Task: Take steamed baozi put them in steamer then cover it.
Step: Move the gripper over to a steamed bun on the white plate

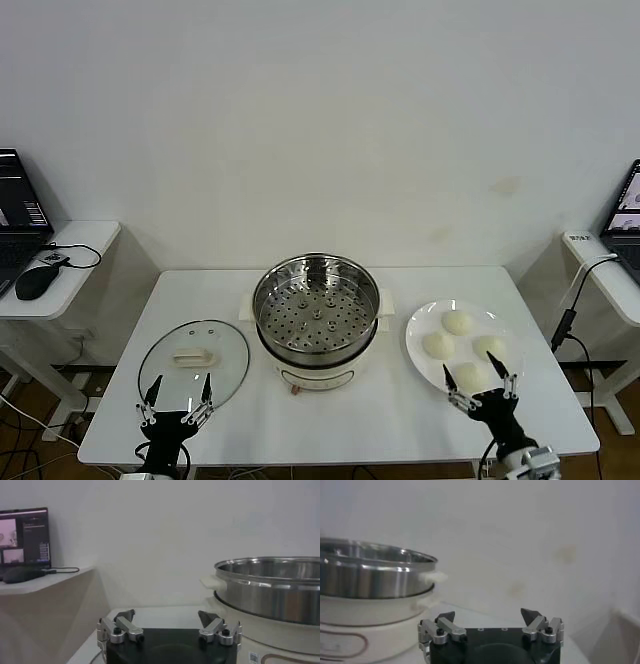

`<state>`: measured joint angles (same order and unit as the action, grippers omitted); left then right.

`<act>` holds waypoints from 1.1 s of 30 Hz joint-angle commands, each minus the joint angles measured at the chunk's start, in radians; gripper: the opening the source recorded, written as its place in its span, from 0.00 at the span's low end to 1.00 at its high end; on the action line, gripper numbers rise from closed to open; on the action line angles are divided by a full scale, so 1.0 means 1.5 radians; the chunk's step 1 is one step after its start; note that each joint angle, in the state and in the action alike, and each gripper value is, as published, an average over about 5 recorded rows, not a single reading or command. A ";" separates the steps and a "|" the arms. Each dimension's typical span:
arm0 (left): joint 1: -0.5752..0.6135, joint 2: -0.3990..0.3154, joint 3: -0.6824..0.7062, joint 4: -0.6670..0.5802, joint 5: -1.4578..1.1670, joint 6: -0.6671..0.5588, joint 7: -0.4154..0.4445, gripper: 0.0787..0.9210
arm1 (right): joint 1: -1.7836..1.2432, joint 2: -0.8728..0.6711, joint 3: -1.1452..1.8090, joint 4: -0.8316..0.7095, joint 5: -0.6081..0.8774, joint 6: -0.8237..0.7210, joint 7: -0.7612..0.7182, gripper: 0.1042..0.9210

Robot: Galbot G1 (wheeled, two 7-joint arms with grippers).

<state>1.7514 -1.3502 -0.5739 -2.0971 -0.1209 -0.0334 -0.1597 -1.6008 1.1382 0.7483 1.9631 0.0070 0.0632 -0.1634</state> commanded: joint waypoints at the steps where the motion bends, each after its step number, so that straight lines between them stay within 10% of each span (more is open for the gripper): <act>1: -0.006 0.001 -0.001 0.001 0.013 0.014 0.005 0.88 | 0.092 -0.126 0.037 -0.051 -0.158 -0.037 -0.072 0.88; 18: -0.010 -0.007 0.000 -0.023 0.087 0.015 -0.014 0.88 | 0.473 -0.420 -0.242 -0.280 -0.231 -0.096 -0.400 0.88; 33: -0.012 0.001 -0.015 -0.022 0.075 0.033 -0.027 0.88 | 0.932 -0.369 -0.724 -0.514 -0.191 -0.048 -0.610 0.88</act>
<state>1.7335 -1.3478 -0.5975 -2.1310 -0.0155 0.0091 -0.1955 -0.5914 0.5904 0.0504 1.3949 -0.2840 -0.0344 -0.8979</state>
